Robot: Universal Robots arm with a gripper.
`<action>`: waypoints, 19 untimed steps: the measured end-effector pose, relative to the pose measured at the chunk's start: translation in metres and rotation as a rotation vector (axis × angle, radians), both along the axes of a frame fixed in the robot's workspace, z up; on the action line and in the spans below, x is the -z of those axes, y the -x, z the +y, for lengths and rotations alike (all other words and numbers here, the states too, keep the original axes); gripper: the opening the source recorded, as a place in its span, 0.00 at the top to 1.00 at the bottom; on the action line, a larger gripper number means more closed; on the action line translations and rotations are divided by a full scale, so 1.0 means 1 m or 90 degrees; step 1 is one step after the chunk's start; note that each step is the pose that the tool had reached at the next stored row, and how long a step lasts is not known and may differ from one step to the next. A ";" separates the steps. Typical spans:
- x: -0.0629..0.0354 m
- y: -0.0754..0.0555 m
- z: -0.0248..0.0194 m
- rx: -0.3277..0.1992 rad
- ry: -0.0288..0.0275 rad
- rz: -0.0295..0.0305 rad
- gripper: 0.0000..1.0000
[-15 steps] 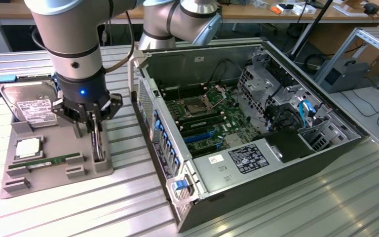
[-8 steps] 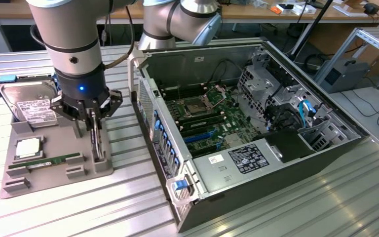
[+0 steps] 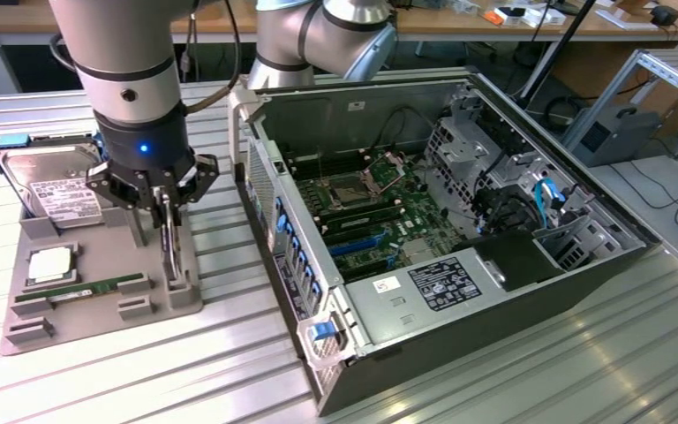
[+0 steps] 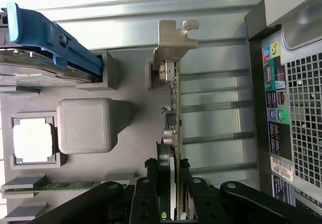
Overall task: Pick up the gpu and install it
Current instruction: 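Pick up the gpu and move the gpu toward the slot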
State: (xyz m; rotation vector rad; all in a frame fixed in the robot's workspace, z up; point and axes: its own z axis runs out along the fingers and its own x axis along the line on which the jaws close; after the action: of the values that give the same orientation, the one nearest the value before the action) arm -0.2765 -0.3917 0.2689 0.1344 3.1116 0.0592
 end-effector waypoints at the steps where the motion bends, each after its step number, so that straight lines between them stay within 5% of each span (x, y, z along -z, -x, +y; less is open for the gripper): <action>1: -0.0011 0.000 0.0000 0.000 0.0000 0.0000 0.73; 19: -0.0278 0.000 0.0000 0.000 0.0000 0.0000 0.73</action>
State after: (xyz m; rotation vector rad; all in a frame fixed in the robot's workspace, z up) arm -0.2765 -0.3917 0.2967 0.1344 3.1115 0.0591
